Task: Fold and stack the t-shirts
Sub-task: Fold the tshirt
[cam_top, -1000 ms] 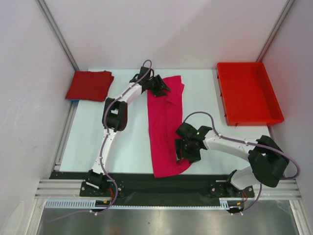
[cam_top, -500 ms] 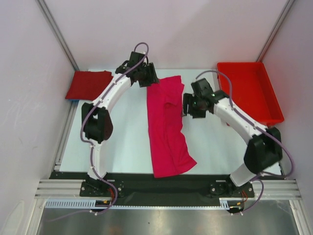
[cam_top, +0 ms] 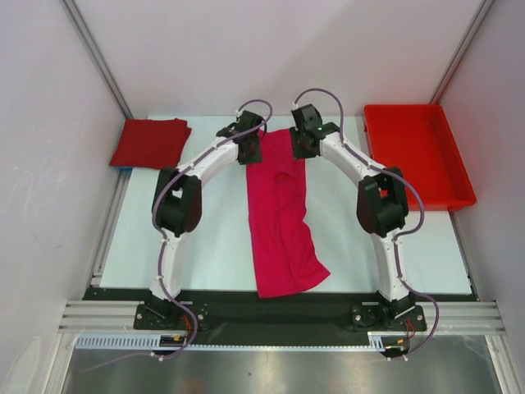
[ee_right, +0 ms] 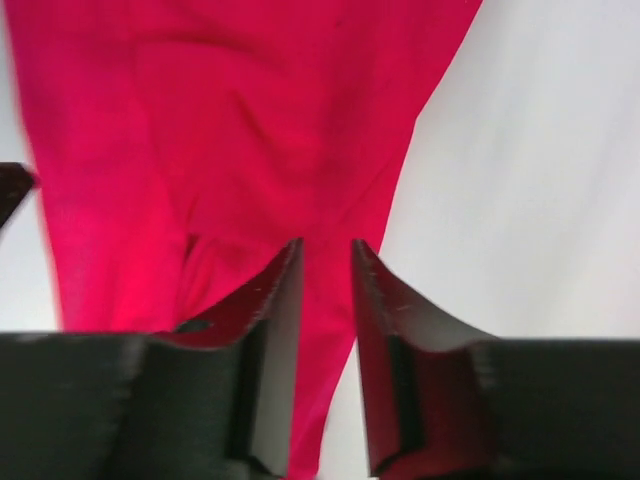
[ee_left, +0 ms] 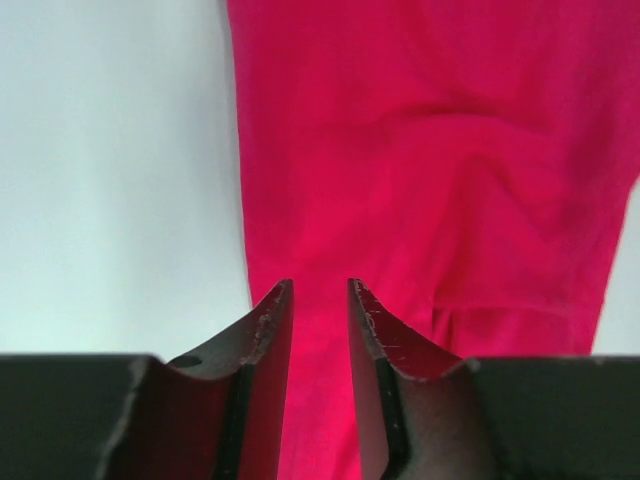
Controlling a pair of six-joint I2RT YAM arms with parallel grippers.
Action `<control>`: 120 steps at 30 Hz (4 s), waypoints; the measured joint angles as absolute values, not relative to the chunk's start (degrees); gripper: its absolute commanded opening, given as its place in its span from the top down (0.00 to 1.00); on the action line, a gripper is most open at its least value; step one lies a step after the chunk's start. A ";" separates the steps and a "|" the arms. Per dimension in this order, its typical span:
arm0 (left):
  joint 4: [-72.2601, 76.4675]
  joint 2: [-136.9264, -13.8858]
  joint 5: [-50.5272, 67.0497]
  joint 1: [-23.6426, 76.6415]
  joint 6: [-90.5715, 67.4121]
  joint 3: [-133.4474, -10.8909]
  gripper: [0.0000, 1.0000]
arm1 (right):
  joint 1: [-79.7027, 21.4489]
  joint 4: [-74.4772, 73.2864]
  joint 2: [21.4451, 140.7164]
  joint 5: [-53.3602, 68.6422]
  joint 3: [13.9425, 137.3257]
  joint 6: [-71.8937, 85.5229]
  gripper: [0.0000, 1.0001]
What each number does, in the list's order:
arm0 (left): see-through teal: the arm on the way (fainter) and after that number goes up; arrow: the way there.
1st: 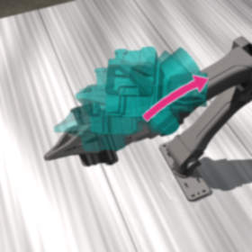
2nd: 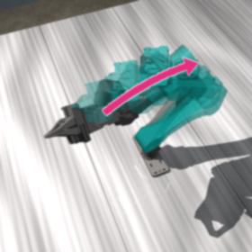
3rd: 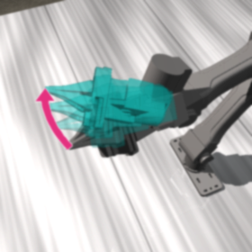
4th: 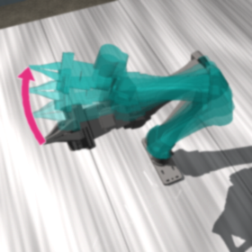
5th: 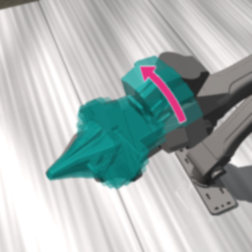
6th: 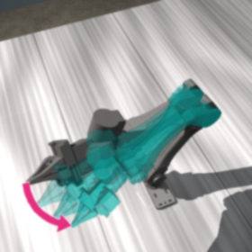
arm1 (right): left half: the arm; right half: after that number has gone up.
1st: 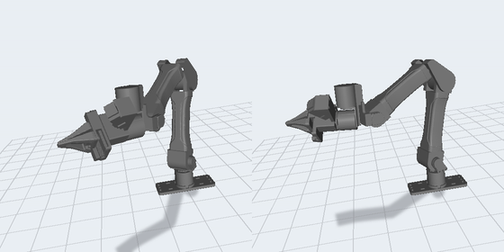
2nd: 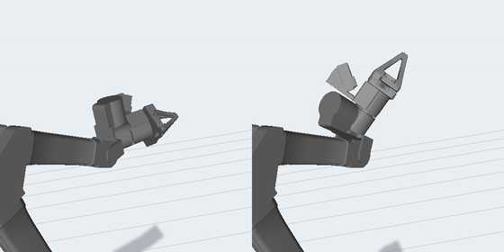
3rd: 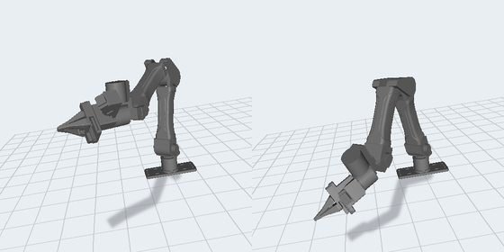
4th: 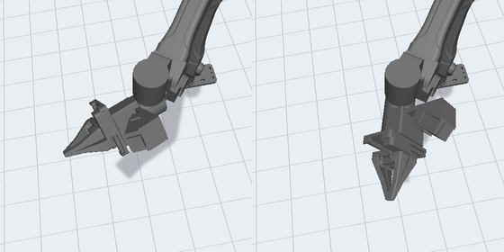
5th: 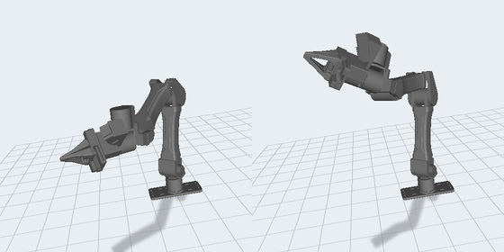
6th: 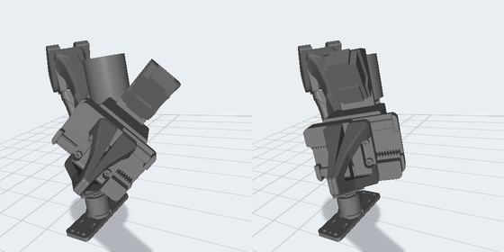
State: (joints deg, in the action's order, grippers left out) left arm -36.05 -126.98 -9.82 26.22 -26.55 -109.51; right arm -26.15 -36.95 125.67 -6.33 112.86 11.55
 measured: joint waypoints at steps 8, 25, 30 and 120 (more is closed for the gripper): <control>-33.30 -134.02 -9.76 25.58 -28.71 -113.36 0.67 | -25.21 -32.05 134.89 -6.50 114.28 5.41 0.80; -30.98 -155.35 23.31 13.80 -40.71 -139.65 0.62 | -20.67 -33.19 151.89 -1.87 138.80 2.42 0.59; -27.55 -156.03 28.42 12.40 -41.56 -139.70 0.52 | -19.75 -33.06 153.03 -1.19 141.51 1.52 0.51; -3.44 -69.38 22.13 43.33 -65.08 -17.65 0.81 | -23.57 -23.24 64.60 30.55 20.60 41.39 0.71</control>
State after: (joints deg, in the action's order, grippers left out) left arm -3.44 -69.38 22.13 43.33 -65.08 -17.65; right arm -23.57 -23.24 64.60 30.55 20.60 41.39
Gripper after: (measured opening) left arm 0.285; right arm 0.379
